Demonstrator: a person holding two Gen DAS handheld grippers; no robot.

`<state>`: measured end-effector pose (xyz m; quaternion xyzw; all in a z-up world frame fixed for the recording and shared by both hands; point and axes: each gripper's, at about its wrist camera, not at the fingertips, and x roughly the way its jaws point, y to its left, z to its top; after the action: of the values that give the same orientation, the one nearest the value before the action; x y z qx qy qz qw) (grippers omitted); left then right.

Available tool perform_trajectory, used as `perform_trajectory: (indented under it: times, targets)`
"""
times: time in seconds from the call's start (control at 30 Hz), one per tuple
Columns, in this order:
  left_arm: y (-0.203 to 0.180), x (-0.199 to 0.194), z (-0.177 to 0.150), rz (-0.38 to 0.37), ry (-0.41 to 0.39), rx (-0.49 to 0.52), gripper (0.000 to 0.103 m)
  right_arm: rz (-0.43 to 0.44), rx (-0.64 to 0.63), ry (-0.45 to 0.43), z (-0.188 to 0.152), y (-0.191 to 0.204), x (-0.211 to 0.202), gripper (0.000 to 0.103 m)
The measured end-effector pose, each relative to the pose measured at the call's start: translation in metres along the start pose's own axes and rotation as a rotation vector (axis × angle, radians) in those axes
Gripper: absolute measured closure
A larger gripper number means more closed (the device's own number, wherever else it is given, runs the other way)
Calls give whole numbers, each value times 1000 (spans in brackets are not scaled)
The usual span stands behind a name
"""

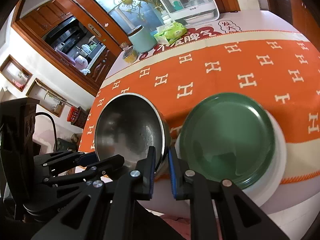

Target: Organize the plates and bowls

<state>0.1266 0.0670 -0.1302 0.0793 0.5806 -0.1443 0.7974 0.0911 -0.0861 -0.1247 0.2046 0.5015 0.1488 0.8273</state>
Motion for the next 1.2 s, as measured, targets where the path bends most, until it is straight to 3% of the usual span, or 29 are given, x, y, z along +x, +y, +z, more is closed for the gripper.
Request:
perform_trajectory:
  times: [0.53, 1.0, 1.1, 1.2]
  targets:
    - [43, 36, -13, -10, 122, 28, 78, -17, 78, 84, -14, 19, 47, 89]
    - [57, 44, -12, -12, 106, 36, 69, -91, 56, 97, -11, 26, 57, 88]
    - [58, 42, -10, -17, 97, 35, 68, -87, 64, 86, -10, 24, 53, 83]
    - [61, 39, -8, -25, 82, 30, 66, -92, 72, 75, -9, 21, 49, 71]
